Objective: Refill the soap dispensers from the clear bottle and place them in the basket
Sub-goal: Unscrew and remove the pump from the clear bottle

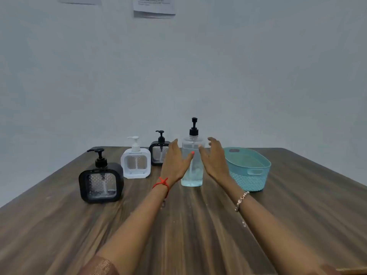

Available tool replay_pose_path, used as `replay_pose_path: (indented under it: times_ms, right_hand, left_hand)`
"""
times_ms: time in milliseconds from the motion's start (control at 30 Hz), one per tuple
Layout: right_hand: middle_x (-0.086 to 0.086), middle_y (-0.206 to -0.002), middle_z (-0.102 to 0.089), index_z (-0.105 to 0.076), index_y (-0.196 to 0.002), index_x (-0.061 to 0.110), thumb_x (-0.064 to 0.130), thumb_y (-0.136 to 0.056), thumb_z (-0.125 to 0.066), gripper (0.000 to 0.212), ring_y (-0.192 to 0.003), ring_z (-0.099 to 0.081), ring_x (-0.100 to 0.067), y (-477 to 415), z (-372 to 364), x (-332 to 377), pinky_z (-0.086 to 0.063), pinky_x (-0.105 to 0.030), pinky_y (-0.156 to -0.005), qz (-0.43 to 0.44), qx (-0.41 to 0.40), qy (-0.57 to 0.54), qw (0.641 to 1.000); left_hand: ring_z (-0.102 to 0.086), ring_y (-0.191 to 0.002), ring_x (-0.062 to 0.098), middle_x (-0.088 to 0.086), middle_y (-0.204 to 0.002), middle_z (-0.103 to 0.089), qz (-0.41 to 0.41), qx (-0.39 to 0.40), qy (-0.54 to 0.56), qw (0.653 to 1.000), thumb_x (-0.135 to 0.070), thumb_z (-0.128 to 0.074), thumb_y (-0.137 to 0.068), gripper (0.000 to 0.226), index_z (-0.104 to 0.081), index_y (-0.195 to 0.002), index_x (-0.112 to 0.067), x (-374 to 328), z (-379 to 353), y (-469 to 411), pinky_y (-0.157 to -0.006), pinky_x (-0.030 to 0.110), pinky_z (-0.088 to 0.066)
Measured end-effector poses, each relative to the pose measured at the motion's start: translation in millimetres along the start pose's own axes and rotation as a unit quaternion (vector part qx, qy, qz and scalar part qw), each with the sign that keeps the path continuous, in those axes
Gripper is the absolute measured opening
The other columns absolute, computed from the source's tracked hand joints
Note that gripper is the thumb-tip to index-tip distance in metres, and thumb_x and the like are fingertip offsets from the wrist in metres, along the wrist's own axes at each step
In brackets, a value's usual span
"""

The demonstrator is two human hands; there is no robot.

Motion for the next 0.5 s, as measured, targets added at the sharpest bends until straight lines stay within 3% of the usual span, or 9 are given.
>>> replay_pose_path:
  times_ms: [100, 233, 367, 500]
  right_hand:
    - [-0.009, -0.136, -0.044, -0.038, -0.135, 0.007, 0.035, -0.093, -0.05, 0.052, -0.125, -0.042, -0.023, -33, -10, 1, -0.04, -0.038, -0.102, -0.018, -0.001, -0.046, 0.999]
    - [-0.014, -0.129, -0.052, -0.045, -0.131, 0.001, 0.034, -0.087, -0.06, 0.057, -0.121, -0.047, -0.026, -75, -25, 1, -0.04, -0.037, -0.099, -0.05, -0.006, -0.067, 0.996]
    - [-0.014, -0.089, -0.07, -0.07, -0.087, 0.002, 0.03, -0.077, -0.072, 0.03, -0.084, -0.066, -0.027, -99, -34, -7, -0.052, -0.042, -0.082, -0.05, -0.031, -0.073, 0.996]
    - [-0.011, -0.078, -0.069, -0.071, -0.084, -0.003, 0.018, -0.081, -0.07, 0.021, -0.065, -0.062, -0.015, -105, -36, -8, -0.046, -0.016, -0.062, -0.021, 0.0, -0.092, 0.996]
  left_hand:
    - [-0.02, -0.142, 0.023, 0.009, -0.156, -0.015, 0.023, 0.017, 0.03, 0.999, -0.042, -0.054, -0.09, 0.081, -0.009, -0.148, -0.006, 9, -7, -19, -0.113, 0.034, -0.021]
    - [-0.018, -0.143, 0.022, 0.007, -0.157, -0.014, 0.059, 0.036, 0.098, 0.993, -0.042, -0.063, -0.084, 0.09, -0.008, -0.148, -0.01, 23, -23, -44, -0.112, 0.034, -0.022]
    - [-0.028, -0.139, 0.02, 0.007, -0.153, -0.024, 0.067, 0.051, 0.158, 0.984, -0.035, -0.068, -0.082, 0.093, -0.008, -0.148, -0.01, 31, -40, -59, -0.107, 0.027, -0.028]
    - [-0.045, -0.116, 0.009, 0.0, -0.13, -0.044, 0.061, 0.047, 0.186, 0.98, -0.027, -0.068, -0.083, 0.076, -0.024, -0.141, -0.008, 36, -49, -67, -0.082, 0.004, -0.038]
Point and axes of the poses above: each hand's wrist, its own y-axis away from the middle knuckle, its own z-axis out of the back of the hand, x = y × z, the point moved 8 cm from there along -y, towards the middle knuckle
